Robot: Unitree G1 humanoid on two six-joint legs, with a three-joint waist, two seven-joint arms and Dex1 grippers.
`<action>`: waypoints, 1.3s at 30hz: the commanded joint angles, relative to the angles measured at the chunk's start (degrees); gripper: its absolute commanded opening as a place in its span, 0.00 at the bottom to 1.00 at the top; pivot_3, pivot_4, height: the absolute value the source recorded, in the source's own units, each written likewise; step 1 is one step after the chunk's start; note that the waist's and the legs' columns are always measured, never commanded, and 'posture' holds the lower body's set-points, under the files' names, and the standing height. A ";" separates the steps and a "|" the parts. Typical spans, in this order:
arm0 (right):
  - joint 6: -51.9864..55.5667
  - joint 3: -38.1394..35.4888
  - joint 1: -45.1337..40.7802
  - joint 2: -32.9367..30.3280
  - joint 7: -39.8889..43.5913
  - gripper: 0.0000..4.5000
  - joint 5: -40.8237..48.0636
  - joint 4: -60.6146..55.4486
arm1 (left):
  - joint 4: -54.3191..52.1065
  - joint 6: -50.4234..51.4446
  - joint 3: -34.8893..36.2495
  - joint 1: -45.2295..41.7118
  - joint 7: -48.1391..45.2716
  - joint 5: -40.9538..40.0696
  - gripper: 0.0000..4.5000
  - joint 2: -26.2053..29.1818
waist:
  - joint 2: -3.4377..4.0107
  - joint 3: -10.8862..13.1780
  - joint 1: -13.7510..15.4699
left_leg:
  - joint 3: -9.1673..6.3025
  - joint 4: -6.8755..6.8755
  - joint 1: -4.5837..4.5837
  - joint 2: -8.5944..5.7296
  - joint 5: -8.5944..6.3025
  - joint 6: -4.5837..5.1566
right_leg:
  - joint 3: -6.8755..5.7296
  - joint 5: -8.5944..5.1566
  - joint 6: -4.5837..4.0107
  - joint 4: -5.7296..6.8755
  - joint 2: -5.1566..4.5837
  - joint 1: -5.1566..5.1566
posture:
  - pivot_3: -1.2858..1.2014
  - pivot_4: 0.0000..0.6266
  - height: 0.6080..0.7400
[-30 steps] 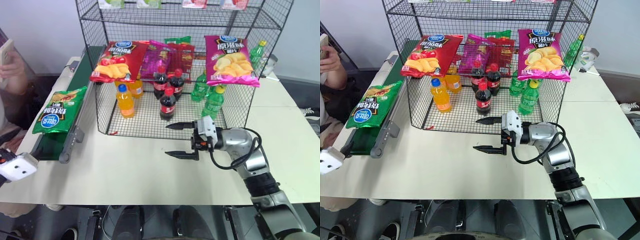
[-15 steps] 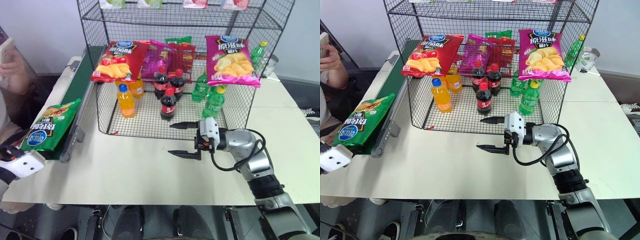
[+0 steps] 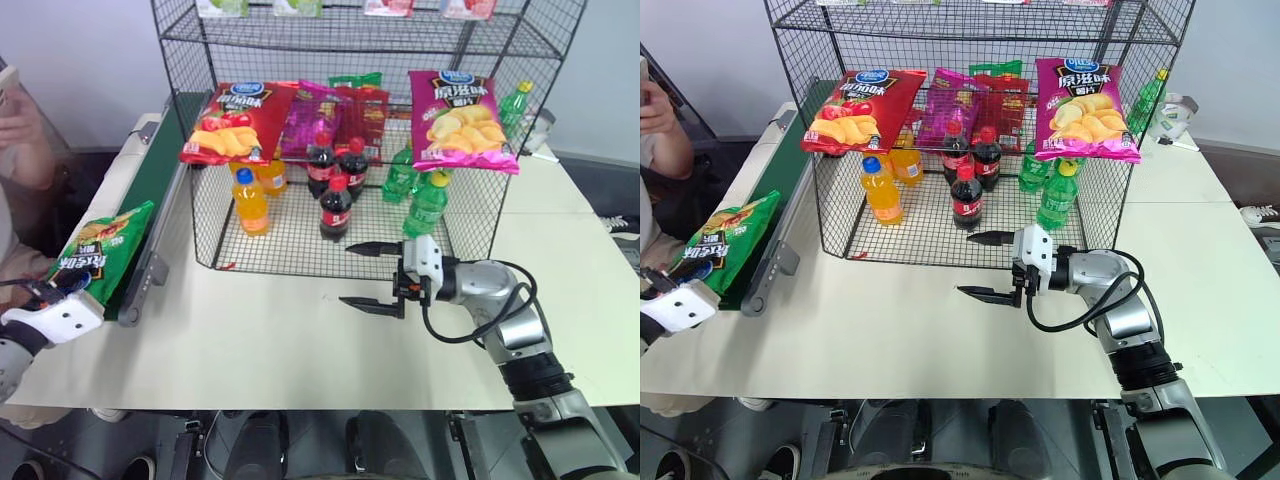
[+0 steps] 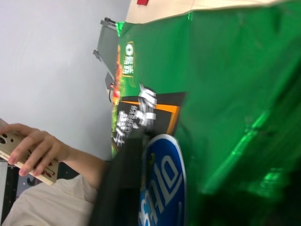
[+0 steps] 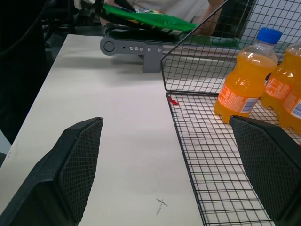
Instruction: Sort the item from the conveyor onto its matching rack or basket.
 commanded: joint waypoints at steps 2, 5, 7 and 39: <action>-0.85 -1.69 0.01 -0.87 -0.01 1.00 0.85 -2.63 | -0.77 -0.80 1.72 -0.29 -1.05 -4.97 0.01 1.60 | 0.00 0.00 -0.01 | 0.00 0.00 0.00 0.00 0.00 0.00 | 0.00 0.00 0.00 0.00 0.00 0.00 | 0.52 0.24 0.99; -0.92 -1.68 0.00 -0.96 0.02 1.00 0.99 -2.33 | -2.84 -0.38 3.82 0.21 -3.83 -11.01 0.01 1.60 | 0.00 0.00 -0.03 | 0.00 0.00 0.00 0.01 0.00 0.00 | 0.00 0.00 0.00 0.01 0.00 -0.01 | 0.52 0.24 0.99; -0.95 -1.74 -0.19 -0.88 -0.08 1.00 1.15 -1.99 | -8.84 3.25 6.58 1.80 -11.45 -24.20 0.01 1.20 | 0.00 0.00 -0.02 | 0.00 0.00 0.00 0.01 0.00 0.00 | 0.00 0.00 0.00 0.01 0.00 -0.02 | 0.52 0.24 0.99; 42.14 -6.38 0.55 -1.60 -2.68 1.00 29.77 -16.33 | -47.28 78.66 -5.57 -14.23 -41.92 -91.70 0.01 -8.54 | 0.13 0.08 -1.27 | -0.10 0.05 0.06 0.00 0.02 -0.01 | 0.09 -0.02 -0.02 -0.04 0.20 0.13 | 0.52 0.24 0.99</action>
